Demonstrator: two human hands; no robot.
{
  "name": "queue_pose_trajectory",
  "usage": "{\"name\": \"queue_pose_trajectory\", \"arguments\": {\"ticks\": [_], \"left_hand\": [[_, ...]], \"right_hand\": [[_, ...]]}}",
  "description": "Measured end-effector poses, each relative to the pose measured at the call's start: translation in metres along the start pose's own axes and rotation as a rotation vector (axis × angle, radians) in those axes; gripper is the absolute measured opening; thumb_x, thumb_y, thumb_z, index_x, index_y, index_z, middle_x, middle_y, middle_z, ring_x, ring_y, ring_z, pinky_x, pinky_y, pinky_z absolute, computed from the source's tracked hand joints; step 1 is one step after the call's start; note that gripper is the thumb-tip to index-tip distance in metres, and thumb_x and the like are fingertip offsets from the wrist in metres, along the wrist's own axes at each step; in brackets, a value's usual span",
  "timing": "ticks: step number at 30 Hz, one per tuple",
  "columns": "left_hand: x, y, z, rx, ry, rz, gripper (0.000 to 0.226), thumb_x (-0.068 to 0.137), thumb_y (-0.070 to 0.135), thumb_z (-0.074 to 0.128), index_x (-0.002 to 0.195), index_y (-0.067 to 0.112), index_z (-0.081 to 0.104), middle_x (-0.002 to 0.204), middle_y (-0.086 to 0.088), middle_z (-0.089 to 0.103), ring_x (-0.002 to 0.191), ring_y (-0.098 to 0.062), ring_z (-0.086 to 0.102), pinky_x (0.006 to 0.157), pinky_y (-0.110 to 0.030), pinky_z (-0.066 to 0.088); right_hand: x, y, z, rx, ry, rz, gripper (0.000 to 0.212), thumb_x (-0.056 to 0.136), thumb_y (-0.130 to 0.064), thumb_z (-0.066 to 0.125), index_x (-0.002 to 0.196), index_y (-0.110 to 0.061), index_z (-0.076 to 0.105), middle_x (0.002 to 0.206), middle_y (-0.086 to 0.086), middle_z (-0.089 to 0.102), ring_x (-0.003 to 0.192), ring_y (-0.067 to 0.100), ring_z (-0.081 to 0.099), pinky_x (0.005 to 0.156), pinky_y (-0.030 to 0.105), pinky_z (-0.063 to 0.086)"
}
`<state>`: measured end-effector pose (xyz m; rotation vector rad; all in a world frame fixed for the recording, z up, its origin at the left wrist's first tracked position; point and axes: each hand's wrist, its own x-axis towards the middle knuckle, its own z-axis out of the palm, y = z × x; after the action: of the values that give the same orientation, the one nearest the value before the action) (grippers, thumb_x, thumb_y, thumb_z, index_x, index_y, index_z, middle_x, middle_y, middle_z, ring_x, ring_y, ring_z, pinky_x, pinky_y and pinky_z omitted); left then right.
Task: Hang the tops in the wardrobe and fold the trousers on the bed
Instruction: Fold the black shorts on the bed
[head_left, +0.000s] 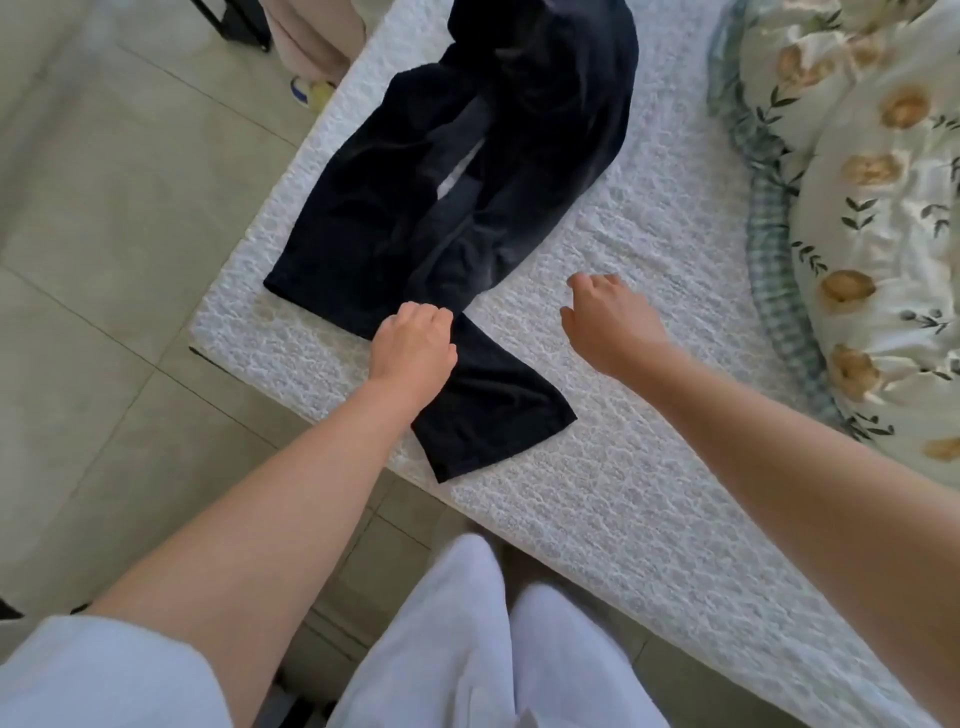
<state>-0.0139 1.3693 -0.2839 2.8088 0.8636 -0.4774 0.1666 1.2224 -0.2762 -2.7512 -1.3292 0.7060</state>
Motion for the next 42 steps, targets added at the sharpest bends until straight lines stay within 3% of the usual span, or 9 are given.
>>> {"name": "queue_pose_trajectory", "arguments": {"ticks": [12,16,19,23,26,31,35,39,42], "left_hand": [[0.219,-0.051,0.018,-0.014,0.049,-0.053,0.071,0.095,0.037,0.058,0.152,0.01,0.024,0.161,-0.009,0.02,0.149,-0.033,0.014,0.119,-0.049,0.02],[0.271,-0.065,0.02,-0.144,-0.083,-0.186,0.091,0.092,0.049,0.06,0.157,0.022,0.002,0.165,-0.005,0.002,0.15,-0.038,0.006,0.118,-0.058,0.016],[0.292,-0.068,0.028,-0.139,-0.159,-0.206,0.1,0.088,0.053,0.063,0.156,0.028,-0.006,0.165,-0.004,-0.003,0.148,-0.04,0.011,0.115,-0.059,0.023],[0.299,-0.072,0.034,-0.173,-0.122,-0.185,0.09,0.095,0.031,0.062,0.157,0.025,-0.003,0.161,-0.01,0.02,0.131,-0.039,0.044,0.099,-0.049,0.042],[0.299,-0.074,0.033,-0.16,-0.051,-0.16,0.083,0.095,0.004,0.051,0.158,0.028,0.001,0.12,-0.015,0.056,0.093,-0.032,0.054,0.08,-0.042,0.043],[0.285,-0.067,0.027,-0.213,0.016,-0.1,0.063,0.102,0.024,0.037,0.156,0.039,0.008,0.089,-0.014,0.062,0.078,-0.032,0.054,0.078,-0.043,0.039],[0.253,-0.047,0.035,-0.307,-0.118,-0.041,0.051,0.103,0.044,0.033,0.152,0.046,0.019,0.118,-0.019,0.066,0.102,-0.042,0.059,0.091,-0.044,0.041],[0.203,-0.027,0.049,-0.268,-0.275,0.05,0.049,0.101,0.05,0.036,0.149,0.051,0.024,0.128,-0.009,0.064,0.114,-0.039,0.057,0.093,-0.041,0.043],[0.152,-0.012,0.053,-0.214,-0.349,0.116,0.048,0.101,0.048,0.039,0.148,0.05,0.028,0.123,-0.006,0.066,0.111,-0.032,0.06,0.092,-0.038,0.045]], "right_hand": [[0.159,0.033,0.034,0.119,-0.001,0.241,0.04,0.101,-0.032,0.042,0.131,-0.005,0.043,0.129,0.014,0.054,0.12,0.032,0.047,0.084,0.041,0.046],[0.204,0.036,0.036,0.564,-0.01,0.5,0.058,0.1,-0.036,0.048,0.144,-0.006,0.026,0.117,0.015,0.056,0.105,0.032,0.057,0.075,0.039,0.045],[0.234,0.034,0.039,0.926,-0.006,0.724,0.068,0.099,-0.038,0.051,0.147,-0.005,0.017,0.14,0.019,0.045,0.12,0.035,0.053,0.083,0.036,0.045],[0.256,0.025,0.052,1.113,0.008,0.798,0.078,0.096,-0.035,0.057,0.15,-0.005,0.009,0.149,0.016,0.036,0.13,0.034,0.046,0.103,0.046,0.045],[0.259,0.02,0.055,1.14,0.007,0.74,0.074,0.097,-0.014,0.051,0.152,-0.021,0.002,0.149,0.008,0.038,0.124,0.03,0.05,0.1,0.044,0.048],[0.245,0.012,0.053,1.192,-0.016,0.504,0.072,0.096,0.0,0.029,0.152,-0.039,0.006,0.141,-0.005,0.042,0.116,0.02,0.052,0.088,0.031,0.049],[0.216,0.013,0.054,1.058,0.038,0.502,0.075,0.092,0.007,0.022,0.151,-0.039,0.023,0.132,-0.009,0.05,0.095,0.011,0.051,0.07,0.015,0.044],[0.154,0.013,0.061,0.979,0.089,0.452,0.078,0.09,0.008,0.021,0.148,-0.043,0.03,0.128,-0.013,0.05,0.11,0.012,0.052,0.087,0.026,0.047],[0.091,0.011,0.071,0.967,0.071,0.437,0.072,0.093,0.008,0.023,0.148,-0.039,0.031,0.125,-0.011,0.05,0.109,0.009,0.051,0.082,0.017,0.042]]}}
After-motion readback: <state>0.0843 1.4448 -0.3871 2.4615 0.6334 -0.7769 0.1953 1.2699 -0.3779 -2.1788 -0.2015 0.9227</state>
